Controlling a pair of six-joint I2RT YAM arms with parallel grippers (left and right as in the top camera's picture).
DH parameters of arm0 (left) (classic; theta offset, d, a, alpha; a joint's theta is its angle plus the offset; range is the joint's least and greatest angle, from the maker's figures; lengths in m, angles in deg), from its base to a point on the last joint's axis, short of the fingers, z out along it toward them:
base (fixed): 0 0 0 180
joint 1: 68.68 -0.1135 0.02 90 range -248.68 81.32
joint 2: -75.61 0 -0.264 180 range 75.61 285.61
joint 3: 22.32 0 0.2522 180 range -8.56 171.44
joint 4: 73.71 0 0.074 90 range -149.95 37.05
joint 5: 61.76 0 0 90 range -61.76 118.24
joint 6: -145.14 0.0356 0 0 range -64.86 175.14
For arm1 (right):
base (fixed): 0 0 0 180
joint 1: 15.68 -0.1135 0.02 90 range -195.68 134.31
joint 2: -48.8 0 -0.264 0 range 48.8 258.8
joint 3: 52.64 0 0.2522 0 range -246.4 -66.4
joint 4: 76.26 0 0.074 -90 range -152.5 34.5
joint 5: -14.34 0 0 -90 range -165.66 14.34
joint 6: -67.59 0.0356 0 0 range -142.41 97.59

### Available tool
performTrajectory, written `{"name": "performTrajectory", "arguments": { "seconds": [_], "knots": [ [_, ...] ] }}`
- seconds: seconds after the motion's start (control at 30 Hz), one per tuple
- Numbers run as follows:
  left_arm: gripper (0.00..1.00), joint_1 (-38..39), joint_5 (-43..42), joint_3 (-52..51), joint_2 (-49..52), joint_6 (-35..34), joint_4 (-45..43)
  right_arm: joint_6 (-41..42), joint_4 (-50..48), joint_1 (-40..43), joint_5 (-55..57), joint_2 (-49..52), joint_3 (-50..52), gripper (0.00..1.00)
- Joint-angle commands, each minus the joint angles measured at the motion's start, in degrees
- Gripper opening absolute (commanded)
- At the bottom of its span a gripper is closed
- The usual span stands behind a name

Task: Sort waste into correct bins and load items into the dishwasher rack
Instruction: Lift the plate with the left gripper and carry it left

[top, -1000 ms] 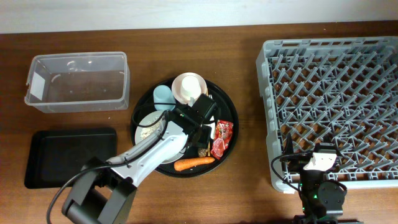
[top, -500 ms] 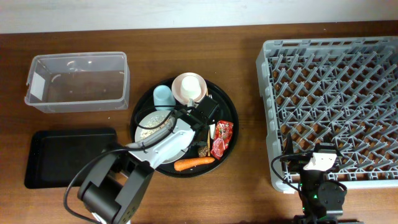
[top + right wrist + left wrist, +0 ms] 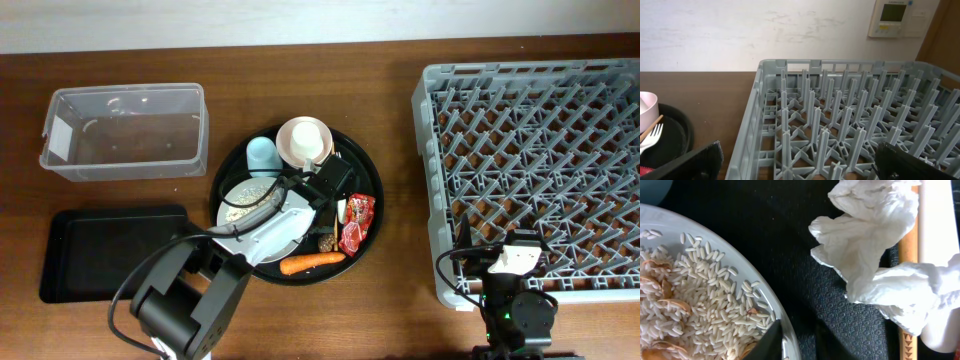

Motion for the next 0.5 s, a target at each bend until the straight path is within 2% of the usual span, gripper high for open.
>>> {"name": "performTrajectory", "arguments": {
  "seconds": [0.0,0.07,0.13,0.47],
  "knots": [
    [0.15,0.07,1.03,0.13,1.31,-0.07,-0.13,-0.17,0.17,0.37,-0.11,-0.33,0.46,0.99],
    [0.05,0.07,1.01,0.13,1.31,-0.07,-0.13,-0.17,0.17,0.37,-0.13,-0.33,0.46,0.99],
    [0.01,0.07,1.01,0.15,1.31,-0.07,-0.13,-0.17,0.17,0.37,-0.13,-0.33,0.46,0.99],
    [0.01,0.48,1.07,2.73,1.29,-0.02,3.28,-0.17,0.17,0.37,-0.11,-0.33,0.46,0.99]
  ]
}}
